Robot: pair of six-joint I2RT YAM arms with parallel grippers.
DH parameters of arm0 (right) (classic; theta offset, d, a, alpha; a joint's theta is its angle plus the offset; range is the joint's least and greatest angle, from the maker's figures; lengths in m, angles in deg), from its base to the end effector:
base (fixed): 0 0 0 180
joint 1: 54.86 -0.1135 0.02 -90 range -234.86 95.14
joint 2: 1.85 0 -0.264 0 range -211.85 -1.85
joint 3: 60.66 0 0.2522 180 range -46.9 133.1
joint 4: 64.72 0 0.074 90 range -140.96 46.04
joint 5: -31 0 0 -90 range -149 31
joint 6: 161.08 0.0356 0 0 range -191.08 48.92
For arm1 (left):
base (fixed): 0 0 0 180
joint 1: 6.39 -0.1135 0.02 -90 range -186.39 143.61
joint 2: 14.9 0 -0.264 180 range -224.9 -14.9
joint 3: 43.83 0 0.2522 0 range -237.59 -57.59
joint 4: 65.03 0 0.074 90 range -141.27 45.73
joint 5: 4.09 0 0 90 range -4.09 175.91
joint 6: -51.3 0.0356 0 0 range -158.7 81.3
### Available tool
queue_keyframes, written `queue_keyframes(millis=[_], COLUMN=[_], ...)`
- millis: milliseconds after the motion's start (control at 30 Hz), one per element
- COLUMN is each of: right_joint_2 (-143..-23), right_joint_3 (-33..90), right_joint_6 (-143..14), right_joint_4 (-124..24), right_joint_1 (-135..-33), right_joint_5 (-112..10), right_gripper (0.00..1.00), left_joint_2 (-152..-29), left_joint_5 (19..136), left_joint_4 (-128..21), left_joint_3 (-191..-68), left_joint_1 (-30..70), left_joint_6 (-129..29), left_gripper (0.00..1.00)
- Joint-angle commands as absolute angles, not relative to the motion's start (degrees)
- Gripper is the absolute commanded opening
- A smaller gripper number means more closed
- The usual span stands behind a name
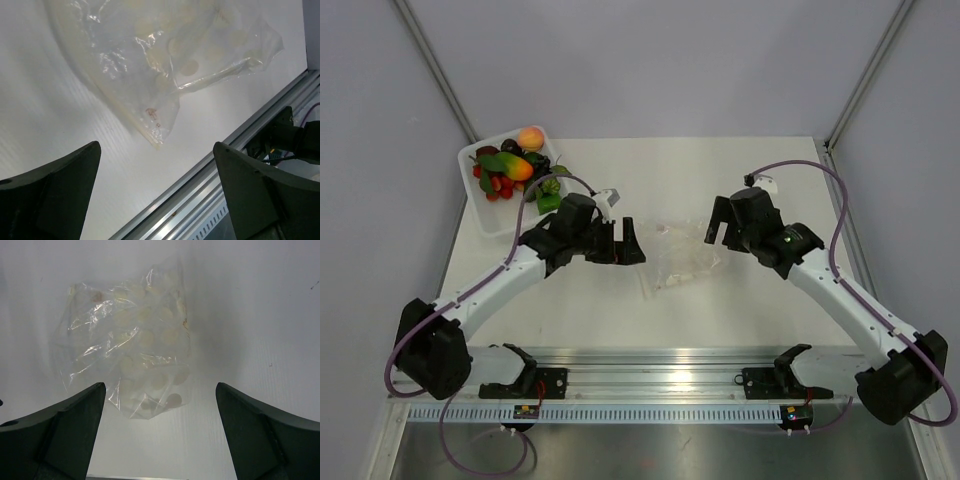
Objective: Place the food in the zip-top bag and seal the zipper
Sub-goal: Adjust the zipper food storage bag at the center of the board, then pick up the zipper food storage bag at the center of the board.
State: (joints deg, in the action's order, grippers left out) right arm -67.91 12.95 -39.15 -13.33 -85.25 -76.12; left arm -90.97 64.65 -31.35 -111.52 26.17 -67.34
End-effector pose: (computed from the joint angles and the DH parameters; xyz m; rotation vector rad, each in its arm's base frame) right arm 0.2130 0.1128 0.3131 0.1783 2.2964 0.2107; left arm 0.2337 -0.1645 0.2612 0.2864 2.4269 -0.9446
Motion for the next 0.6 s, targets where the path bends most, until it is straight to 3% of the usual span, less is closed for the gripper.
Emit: queue_keyframes(millis=[0, 233, 567], right_joint_2=[-70.6, -77.9, -112.9], right_joint_3=[18.3, 31.1, 57.1], right_joint_6=[-42.4, -45.2, -50.7], right_joint_4=[-11.5, -11.4, 4.6], right_joint_1=[-87.6, -103.0, -114.5], right_joint_5=[-78.9, -81.7, -100.6], right_gripper=[1.00, 0.99, 0.99], left_joint_2=[-85.0, -74.6, -66.9], left_joint_5=[73.6, 70.7, 87.8], left_joint_4=[-22.7, -18.7, -7.2], left_joint_3=[-115.9, -110.6, -109.2], left_joint_1=[24.0, 7.1, -0.1], left_joint_6=[-64.1, -70.5, -76.7], left_gripper=[0.99, 0.99, 0.99])
